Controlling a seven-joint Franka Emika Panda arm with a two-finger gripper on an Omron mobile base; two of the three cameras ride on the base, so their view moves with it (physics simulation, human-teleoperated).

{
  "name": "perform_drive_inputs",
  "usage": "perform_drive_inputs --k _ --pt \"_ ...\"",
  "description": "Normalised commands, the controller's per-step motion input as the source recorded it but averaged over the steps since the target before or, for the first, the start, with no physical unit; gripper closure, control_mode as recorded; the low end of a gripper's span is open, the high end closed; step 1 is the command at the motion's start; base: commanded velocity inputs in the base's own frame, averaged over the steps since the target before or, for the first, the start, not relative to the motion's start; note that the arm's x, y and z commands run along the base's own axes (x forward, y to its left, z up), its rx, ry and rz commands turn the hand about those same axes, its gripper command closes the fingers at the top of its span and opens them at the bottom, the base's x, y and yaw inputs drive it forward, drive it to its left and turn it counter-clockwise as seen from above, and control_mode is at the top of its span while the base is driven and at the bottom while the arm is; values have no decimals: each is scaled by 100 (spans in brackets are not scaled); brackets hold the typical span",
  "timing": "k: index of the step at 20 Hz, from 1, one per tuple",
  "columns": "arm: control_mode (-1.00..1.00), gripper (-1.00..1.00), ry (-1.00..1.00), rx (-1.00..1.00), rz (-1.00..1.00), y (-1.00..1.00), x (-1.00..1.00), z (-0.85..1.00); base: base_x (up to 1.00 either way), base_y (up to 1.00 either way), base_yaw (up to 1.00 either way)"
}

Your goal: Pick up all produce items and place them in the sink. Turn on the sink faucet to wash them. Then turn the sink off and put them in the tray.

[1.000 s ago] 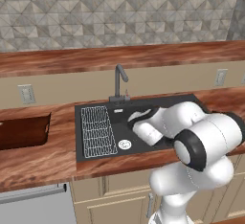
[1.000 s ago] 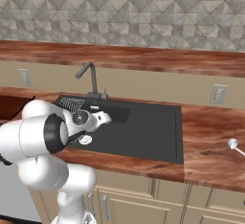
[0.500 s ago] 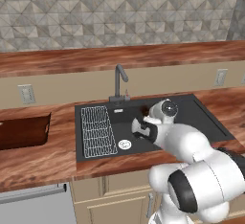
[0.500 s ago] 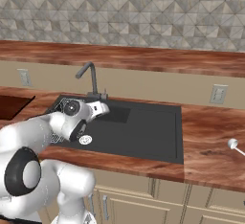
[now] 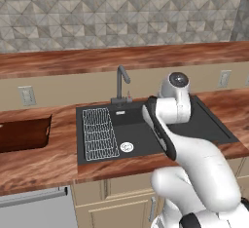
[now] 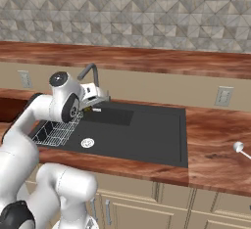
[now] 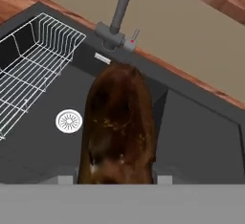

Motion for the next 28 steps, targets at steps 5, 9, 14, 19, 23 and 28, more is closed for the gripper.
perform_drive_inputs --k 5,9,14,19,23,28 --pt "-100 100 1 3 22 65 -100 44 0 0 0" --pt "-100 100 0 0 29 100 -98 15 0 0 0" --pt "-100 100 0 0 29 100 -61 16 0 0 0" --pt "-100 100 0 0 14 100 6 40 0 0 0" --pt "-100 100 0 0 2 100 60 35 0 0 0" --pt "-100 100 2 -1 0 100 77 12 0 0 0"
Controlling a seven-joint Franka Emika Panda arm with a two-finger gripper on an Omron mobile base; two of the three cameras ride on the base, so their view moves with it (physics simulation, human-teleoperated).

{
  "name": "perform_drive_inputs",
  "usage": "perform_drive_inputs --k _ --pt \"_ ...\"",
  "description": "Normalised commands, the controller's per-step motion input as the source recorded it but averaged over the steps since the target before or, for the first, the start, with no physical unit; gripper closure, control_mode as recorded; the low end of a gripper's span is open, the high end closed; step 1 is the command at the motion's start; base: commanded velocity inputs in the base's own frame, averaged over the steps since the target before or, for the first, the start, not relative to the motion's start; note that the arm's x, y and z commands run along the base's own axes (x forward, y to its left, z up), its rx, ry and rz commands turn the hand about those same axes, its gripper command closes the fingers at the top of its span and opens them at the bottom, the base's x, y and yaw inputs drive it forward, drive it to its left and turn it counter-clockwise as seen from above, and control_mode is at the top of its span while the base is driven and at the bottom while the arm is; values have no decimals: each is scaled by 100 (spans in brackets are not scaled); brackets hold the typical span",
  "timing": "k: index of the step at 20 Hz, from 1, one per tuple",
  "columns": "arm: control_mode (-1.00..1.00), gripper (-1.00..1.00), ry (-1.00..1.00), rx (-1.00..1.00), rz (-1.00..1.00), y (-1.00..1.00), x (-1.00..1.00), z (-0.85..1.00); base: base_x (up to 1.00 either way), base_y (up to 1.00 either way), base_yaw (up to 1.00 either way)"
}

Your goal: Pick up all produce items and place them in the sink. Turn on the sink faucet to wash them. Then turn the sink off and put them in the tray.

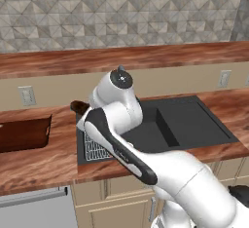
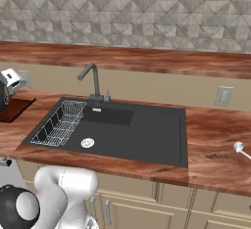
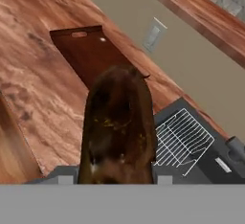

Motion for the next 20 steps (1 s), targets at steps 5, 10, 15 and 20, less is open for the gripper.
perform_drive_inputs --k 5,10,15,20 --pt "-100 100 0 0 4 100 96 -18 0 0 0" --pt "-100 100 6 -2 9 95 76 -32 0 0 0" --pt "-100 100 21 -17 8 89 48 -63 0 0 0" --pt "-100 100 11 -17 1 54 21 -35 0 0 0"
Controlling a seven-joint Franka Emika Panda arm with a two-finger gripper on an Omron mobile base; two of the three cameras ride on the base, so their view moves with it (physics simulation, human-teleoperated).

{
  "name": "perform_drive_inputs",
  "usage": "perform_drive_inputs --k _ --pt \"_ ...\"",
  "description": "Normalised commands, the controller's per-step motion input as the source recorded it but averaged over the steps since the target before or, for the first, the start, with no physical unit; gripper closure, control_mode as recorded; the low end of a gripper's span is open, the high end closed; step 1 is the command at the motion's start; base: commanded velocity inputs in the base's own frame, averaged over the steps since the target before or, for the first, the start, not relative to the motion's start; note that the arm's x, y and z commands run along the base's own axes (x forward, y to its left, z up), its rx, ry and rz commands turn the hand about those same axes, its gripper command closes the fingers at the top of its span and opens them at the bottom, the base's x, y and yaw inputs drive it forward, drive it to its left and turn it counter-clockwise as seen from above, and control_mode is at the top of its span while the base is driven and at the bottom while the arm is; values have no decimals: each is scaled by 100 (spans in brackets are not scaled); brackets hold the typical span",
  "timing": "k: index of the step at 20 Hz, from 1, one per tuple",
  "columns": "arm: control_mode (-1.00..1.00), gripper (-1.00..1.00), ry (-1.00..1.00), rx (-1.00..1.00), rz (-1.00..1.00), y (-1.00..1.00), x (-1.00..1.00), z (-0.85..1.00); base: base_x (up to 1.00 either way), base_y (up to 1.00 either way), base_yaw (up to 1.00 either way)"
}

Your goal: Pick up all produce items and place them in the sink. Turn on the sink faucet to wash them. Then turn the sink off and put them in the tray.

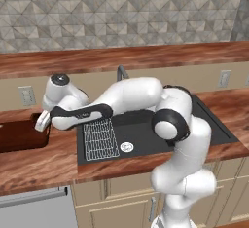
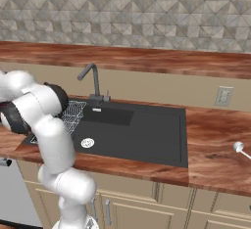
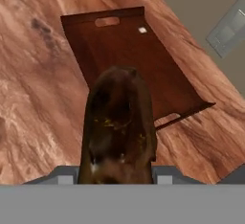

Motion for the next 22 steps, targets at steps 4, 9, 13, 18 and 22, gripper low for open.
perform_drive_inputs --k 4,9,13,18,22 --pt "-100 100 2 -16 0 27 8 -25 0 0 0" --pt "-100 100 1 -10 0 18 10 -30 0 0 0" --pt "-100 100 1 0 0 8 18 -7 0 0 0" --pt "-100 100 4 0 0 0 36 -16 0 0 0" --pt "-100 100 6 0 0 0 40 -43 0 0 0"
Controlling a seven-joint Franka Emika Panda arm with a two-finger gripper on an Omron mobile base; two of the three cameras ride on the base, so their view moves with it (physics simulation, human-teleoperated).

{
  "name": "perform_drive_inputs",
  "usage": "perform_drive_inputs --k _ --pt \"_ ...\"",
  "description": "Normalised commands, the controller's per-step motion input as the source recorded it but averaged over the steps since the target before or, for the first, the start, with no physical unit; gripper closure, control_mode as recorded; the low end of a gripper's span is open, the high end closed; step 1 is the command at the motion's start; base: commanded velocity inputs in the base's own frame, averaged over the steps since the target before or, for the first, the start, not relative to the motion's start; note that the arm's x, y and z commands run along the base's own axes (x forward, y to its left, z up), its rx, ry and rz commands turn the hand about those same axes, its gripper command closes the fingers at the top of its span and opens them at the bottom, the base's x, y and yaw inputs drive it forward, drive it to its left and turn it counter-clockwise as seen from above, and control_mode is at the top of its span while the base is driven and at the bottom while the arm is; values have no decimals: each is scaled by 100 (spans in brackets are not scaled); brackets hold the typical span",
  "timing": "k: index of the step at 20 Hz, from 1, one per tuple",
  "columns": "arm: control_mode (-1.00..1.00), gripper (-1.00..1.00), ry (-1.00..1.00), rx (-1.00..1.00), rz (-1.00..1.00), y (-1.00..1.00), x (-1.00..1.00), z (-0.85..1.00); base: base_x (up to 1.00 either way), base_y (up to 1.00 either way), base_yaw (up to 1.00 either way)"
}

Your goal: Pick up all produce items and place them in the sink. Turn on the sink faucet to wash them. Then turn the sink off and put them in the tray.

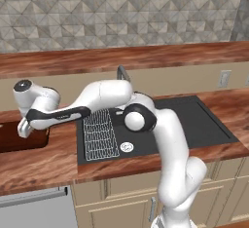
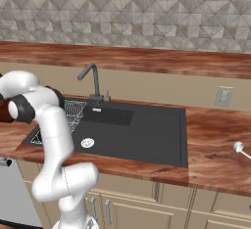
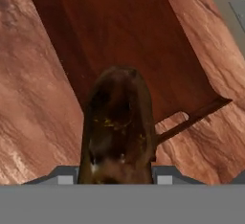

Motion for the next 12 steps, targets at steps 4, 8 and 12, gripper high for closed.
perform_drive_inputs --k 4,8,12 --pt "-100 100 5 0 0 0 33 -36 0 0 0" --pt "-100 100 4 0 0 0 26 -44 0 0 0" --pt "-100 100 0 0 0 0 15 -44 0 0 0"
